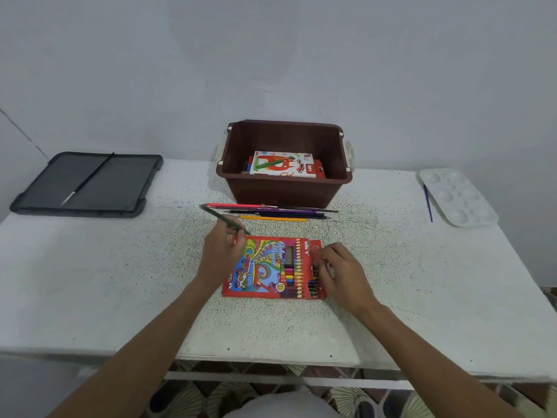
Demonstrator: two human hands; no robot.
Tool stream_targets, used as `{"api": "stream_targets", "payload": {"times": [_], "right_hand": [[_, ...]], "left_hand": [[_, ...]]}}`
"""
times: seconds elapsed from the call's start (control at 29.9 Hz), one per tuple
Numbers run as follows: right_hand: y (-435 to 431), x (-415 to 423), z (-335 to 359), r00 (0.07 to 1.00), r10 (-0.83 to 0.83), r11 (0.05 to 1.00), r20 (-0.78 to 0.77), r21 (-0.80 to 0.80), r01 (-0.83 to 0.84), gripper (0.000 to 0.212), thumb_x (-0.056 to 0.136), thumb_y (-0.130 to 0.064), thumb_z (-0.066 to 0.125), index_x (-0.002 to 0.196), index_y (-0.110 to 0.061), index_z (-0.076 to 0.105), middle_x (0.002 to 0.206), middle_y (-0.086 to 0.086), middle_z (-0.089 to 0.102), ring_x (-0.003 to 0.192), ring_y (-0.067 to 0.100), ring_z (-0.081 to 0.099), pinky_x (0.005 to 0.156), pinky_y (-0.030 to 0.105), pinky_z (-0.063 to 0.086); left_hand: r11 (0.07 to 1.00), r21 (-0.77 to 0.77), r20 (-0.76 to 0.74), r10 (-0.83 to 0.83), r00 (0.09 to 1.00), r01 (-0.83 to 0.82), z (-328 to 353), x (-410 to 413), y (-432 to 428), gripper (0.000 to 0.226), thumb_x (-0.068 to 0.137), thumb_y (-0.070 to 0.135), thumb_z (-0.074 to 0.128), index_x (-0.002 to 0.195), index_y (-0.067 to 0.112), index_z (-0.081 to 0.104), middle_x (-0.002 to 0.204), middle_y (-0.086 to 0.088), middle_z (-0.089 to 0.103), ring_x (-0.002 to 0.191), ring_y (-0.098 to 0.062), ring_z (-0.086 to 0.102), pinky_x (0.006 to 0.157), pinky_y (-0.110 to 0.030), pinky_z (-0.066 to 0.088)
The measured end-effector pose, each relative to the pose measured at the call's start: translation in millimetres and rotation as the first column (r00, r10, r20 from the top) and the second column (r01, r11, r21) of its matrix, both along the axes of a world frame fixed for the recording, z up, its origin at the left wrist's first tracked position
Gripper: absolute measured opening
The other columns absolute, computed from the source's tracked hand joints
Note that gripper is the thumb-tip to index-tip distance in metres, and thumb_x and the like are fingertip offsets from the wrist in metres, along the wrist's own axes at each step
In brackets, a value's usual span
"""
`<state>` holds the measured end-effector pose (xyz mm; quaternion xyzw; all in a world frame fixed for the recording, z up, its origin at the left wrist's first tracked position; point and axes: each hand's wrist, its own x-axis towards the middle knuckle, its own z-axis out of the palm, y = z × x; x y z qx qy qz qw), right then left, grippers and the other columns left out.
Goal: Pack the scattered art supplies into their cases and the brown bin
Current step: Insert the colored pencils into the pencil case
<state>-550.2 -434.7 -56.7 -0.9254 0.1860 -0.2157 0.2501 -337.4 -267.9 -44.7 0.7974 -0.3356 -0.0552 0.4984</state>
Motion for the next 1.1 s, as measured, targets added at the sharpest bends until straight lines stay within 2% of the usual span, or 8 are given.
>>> {"api": "stream_targets", "payload": {"times": [0.2, 0.33, 0.5, 0.67, 0.77, 0.84, 0.94, 1.1], "right_hand": [[8.5, 13.6, 18.7, 0.999, 0.030, 1.000, 0.046, 0.009, -0.030, 0.022, 0.096, -0.017, 0.060, 0.117, -0.011, 0.062, 0.105, 0.002, 0.057, 0.093, 0.014, 0.057, 0.070, 0.029, 0.052], [15.9, 22.5, 25.3, 0.996, 0.071, 0.997, 0.051, -0.039, -0.069, 0.026, 0.095, -0.019, 0.061, 0.120, -0.012, 0.063, 0.100, 0.002, 0.057, 0.088, 0.013, 0.056, 0.069, 0.022, 0.048], [16.2, 24.3, 20.1, 0.996, 0.084, 0.991, 0.015, -0.110, -0.082, 0.022, 0.094, -0.015, 0.061, 0.114, -0.009, 0.066, 0.097, 0.004, 0.057, 0.084, 0.018, 0.057, 0.065, 0.031, 0.052], [-5.2, 8.6, 14.7, 0.999, -0.034, 0.978, -0.035, -0.208, 0.026, 0.017, 0.090, -0.012, 0.067, 0.106, -0.007, 0.070, 0.090, 0.005, 0.059, 0.073, 0.020, 0.057, 0.055, 0.031, 0.050], [-30.6, -9.1, 11.5, 0.988, -0.136, 0.951, -0.077, -0.290, 0.108, 0.012, 0.084, -0.004, 0.072, 0.096, -0.003, 0.073, 0.081, 0.007, 0.059, 0.061, 0.019, 0.052, 0.046, 0.026, 0.037], [-46.8, -23.7, 12.9, 0.974, -0.199, 0.925, -0.105, -0.347, 0.152, 0.013, 0.081, 0.000, 0.074, 0.093, -0.002, 0.074, 0.078, 0.008, 0.060, 0.058, 0.017, 0.046, 0.048, 0.021, 0.028], [-69.4, -48.0, 17.3, 0.951, -0.273, 0.897, -0.144, -0.396, 0.197, 0.014, 0.078, 0.004, 0.075, 0.091, -0.001, 0.074, 0.079, 0.012, 0.061, 0.055, 0.025, 0.050, 0.050, 0.019, 0.024], [-95.2, -74.2, 18.9, 0.923, -0.314, 0.874, -0.223, -0.448, 0.190, 0.021, 0.074, 0.010, 0.075, 0.094, 0.001, 0.072, 0.083, 0.015, 0.058, 0.055, 0.033, 0.052, 0.042, 0.030, 0.039]], "left_hand": [[0.955, -0.271, -0.482, -0.240, 0.842, 0.117, 19.1, -32.9, -5.9, 0.012, 0.086, -0.003, 0.066, 0.096, 0.000, 0.060, 0.093, -0.011, 0.074, 0.086, -0.024, 0.073, 0.067, -0.034, 0.061], [0.956, -0.260, -0.540, -0.261, 0.801, 0.136, 18.5, -47.8, -12.2, 0.013, 0.082, 0.001, 0.072, 0.092, 0.006, 0.065, 0.091, -0.007, 0.074, 0.088, -0.018, 0.071, 0.064, -0.027, 0.056], [0.959, -0.233, -0.562, -0.270, 0.782, 0.163, 15.1, -51.4, -17.3, 0.014, 0.081, 0.005, 0.075, 0.090, 0.010, 0.066, 0.089, -0.009, 0.074, 0.090, -0.025, 0.070, 0.070, -0.037, 0.055], [0.965, -0.227, -0.597, -0.246, 0.763, 0.133, 14.8, -44.2, -10.1, 0.015, 0.086, 0.008, 0.070, 0.100, 0.004, 0.065, 0.093, -0.005, 0.074, 0.087, -0.016, 0.071, 0.065, -0.031, 0.057], [0.986, -0.142, -0.498, -0.145, 0.855, 0.084, 7.4, -33.2, -5.3, 0.013, 0.086, 0.014, 0.072, 0.097, 0.011, 0.066, 0.093, -0.002, 0.073, 0.089, -0.016, 0.070, 0.070, -0.029, 0.058], [0.998, 0.005, -0.272, -0.056, 0.961, 0.060, -1.7, -25.0, -1.3, 0.011, 0.086, 0.020, 0.073, 0.094, 0.019, 0.066, 0.097, 0.006, 0.070, 0.091, -0.006, 0.066, 0.074, -0.019, 0.052], [0.983, 0.180, 0.077, -0.031, 0.997, 0.016, -22.3, -11.1, 8.7, 0.018, 0.086, 0.029, 0.072, 0.101, 0.025, 0.064, 0.115, 0.007, 0.057, 0.107, -0.005, 0.050, 0.090, -0.027, 0.046], [0.968, 0.253, 0.147, -0.034, 0.988, -0.004, -49.0, 0.7, 29.8, 0.043, 0.085, 0.048, 0.063, 0.120, 0.024, 0.058, 0.135, 0.000, 0.046, 0.120, -0.010, 0.045, 0.091, -0.037, 0.053]]}}
